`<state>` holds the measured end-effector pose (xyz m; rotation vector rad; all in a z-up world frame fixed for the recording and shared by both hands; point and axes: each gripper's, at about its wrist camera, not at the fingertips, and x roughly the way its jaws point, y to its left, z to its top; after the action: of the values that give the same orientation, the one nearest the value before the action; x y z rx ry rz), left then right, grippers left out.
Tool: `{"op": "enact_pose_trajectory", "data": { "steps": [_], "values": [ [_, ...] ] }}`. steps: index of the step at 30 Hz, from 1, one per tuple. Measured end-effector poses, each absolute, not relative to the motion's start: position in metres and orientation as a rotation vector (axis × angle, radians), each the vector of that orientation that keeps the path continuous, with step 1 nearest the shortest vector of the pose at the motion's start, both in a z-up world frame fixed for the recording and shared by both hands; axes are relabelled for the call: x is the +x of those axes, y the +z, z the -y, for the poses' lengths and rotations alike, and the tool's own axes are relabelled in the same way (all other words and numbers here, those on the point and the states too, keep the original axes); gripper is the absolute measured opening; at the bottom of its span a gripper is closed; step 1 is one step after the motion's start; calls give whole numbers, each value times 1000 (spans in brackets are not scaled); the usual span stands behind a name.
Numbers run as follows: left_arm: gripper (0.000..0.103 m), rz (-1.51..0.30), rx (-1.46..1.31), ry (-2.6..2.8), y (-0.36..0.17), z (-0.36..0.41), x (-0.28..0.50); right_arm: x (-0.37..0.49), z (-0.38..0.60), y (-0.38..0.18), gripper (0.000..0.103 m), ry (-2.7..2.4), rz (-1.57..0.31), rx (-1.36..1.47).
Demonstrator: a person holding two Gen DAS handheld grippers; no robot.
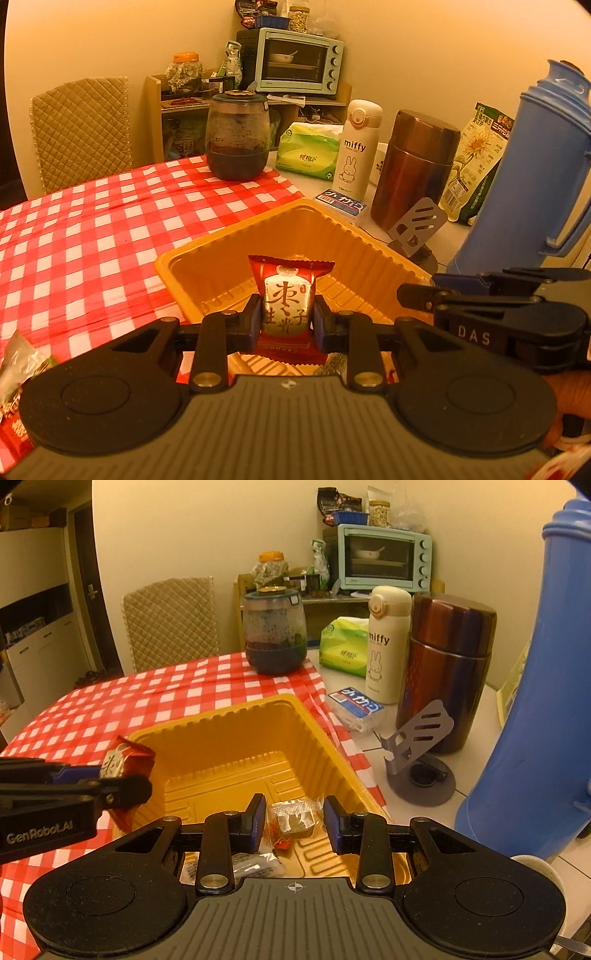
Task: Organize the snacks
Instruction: 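Carry both candies over the orange tray and open the left gripper, then open the right gripper to drop the beige candy into the tray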
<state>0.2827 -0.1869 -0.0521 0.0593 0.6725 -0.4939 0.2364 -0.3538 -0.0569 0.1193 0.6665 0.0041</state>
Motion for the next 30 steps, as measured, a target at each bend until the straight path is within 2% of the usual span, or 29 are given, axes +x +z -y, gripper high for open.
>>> {"op": "enact_pose_trajectory", "data": {
  "steps": [2, 3, 4, 22, 24, 25, 30],
  "values": [
    [28, -669, 44, -501, -56, 187, 288, 238, 354, -59, 34, 4, -671, 120],
    [37, -672, 36, -502, -58, 186, 291, 238, 354, -60, 34, 3, -673, 121],
    [41, -675, 35, -495, -60, 185, 293, 238, 354, -61, 34, 2, -675, 121],
    [41, -699, -12, -370, -66, 127, 261, 245, 335, -59, 35, 115, -628, 187],
    [41, -700, -18, -360, -66, 121, 257, 247, 334, -58, 58, 136, -615, 215],
    [41, -700, -18, -353, -66, 118, 256, 247, 334, -57, 77, 127, -610, 226],
    [41, -696, -24, -318, -62, 101, 243, 238, 335, -51, 78, 95, -616, 221]
  ]
}}
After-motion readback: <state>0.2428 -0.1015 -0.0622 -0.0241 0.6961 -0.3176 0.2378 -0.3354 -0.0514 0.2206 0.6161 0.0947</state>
